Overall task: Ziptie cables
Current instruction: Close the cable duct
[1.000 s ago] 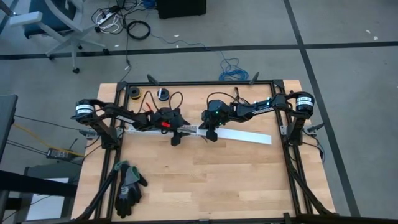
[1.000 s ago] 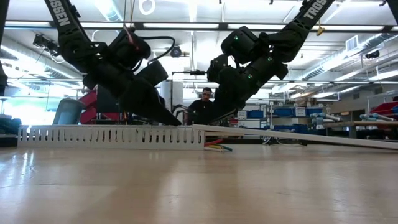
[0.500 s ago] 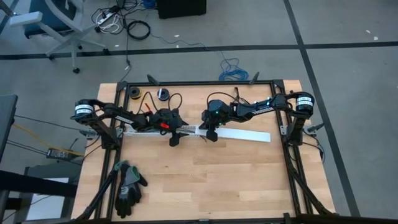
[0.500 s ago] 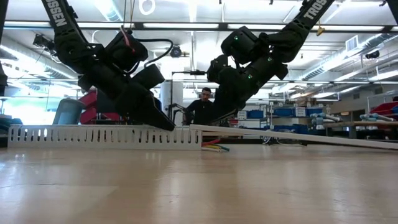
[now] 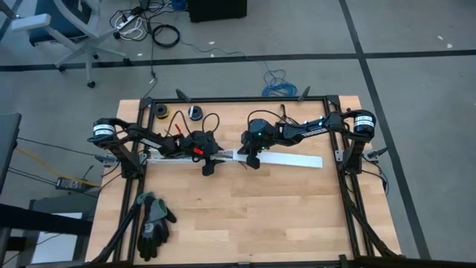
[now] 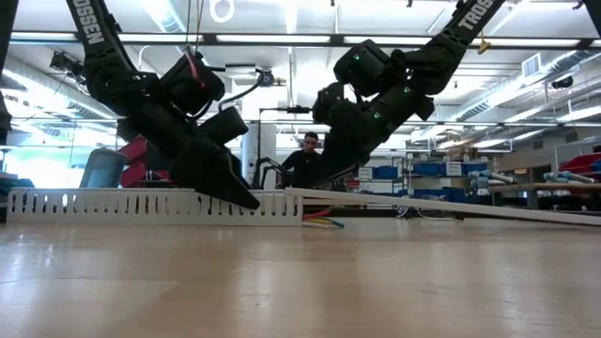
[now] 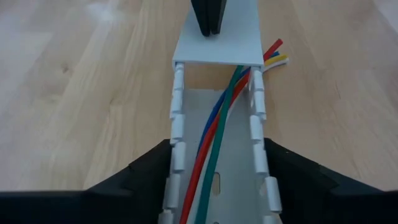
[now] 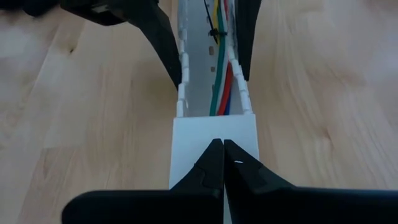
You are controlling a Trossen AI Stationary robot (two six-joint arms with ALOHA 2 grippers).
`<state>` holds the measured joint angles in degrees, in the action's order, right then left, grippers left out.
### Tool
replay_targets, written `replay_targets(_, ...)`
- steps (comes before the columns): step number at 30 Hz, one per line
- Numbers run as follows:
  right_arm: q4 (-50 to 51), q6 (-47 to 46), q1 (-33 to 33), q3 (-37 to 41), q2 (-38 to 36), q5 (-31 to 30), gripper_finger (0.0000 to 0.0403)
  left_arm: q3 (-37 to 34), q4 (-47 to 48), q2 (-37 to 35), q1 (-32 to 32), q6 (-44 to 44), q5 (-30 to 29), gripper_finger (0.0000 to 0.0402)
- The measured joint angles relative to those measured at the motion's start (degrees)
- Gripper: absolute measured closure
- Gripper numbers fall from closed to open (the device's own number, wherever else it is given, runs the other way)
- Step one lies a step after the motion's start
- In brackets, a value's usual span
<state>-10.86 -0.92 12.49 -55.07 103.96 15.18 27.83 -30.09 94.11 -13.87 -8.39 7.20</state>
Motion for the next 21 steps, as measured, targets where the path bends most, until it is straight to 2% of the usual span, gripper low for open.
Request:
replay_targets(4,-1.8,0.0,0.0,0.0,0.0,0.3,0.0403,0.0,-0.2,0.0,0.0,-0.1,0.0,0.0181)
replay_targets(9,-2.5,-0.4,0.0,-0.7,1.2,2.7,0.0403,0.0,-1.2,0.1,0.0,-0.1,0.0,0.0187)
replay_targets(21,0.5,1.3,-0.1,-11.8,11.3,6.2,0.0403,0.1,-1.5,0.1,0.0,-0.1,0.2,0.0188)
